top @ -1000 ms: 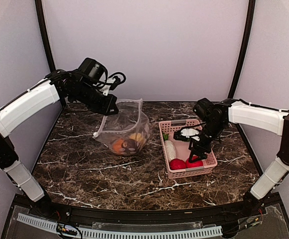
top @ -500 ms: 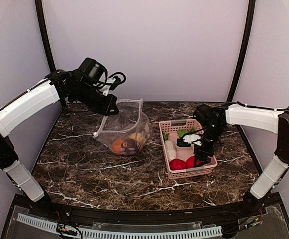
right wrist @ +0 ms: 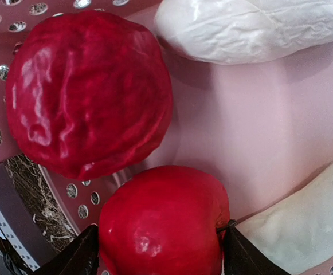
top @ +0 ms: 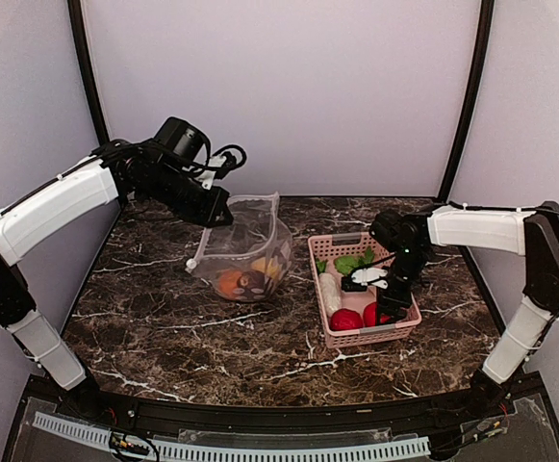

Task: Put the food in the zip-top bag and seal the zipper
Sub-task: Pick up the fake fruit from the bin.

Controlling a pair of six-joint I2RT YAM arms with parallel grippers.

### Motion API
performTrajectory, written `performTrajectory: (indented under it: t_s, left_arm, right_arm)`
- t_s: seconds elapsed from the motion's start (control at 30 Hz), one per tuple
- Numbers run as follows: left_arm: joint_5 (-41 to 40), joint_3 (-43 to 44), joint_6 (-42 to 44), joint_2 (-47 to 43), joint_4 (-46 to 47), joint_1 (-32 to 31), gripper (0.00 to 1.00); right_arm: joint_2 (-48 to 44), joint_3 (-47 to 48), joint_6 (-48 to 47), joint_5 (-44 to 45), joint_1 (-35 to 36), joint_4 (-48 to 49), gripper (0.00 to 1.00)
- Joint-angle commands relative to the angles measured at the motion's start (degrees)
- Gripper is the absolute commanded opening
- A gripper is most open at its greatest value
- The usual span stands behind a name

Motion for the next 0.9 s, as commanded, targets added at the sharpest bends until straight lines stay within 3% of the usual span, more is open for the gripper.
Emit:
performTrajectory:
  t_s: [0.0, 0.13, 0.5, 0.67, 0.87]
  left_arm:
    - [0.8, -0.9, -0.5, -1.0, 0.7, -0.2, 0.01]
    - [1.0, -1.3, -0.5, -1.2, 1.0, -0.2, 0.01]
    - [1.3, -2.5, -0.8, -0.7, 3.0, -0.2, 0.01]
    - [2.0, -2.2, -0.9, 0.0, 4.6, -0.2, 0.01]
    - [3.0, -1.1, -1.4, 1.5, 4.8, -0.2, 0.01]
  right_arm:
    - [1.3, -0.6, 0.9, 1.9, -0.4, 1.8, 0.67]
    - [-0.1, 1.1, 1.5, 1.5, -0.3, 1.5, 0.58]
    - [-6.7, 7.6, 2.1, -2.5, -0.3, -1.8, 0.46]
    - [-9.8, 11.8, 2.5, -5.2, -0.3, -2.0, 0.45]
    - [-12.8, 20.3, 3.5, -14.8, -0.3, -2.2, 0.44]
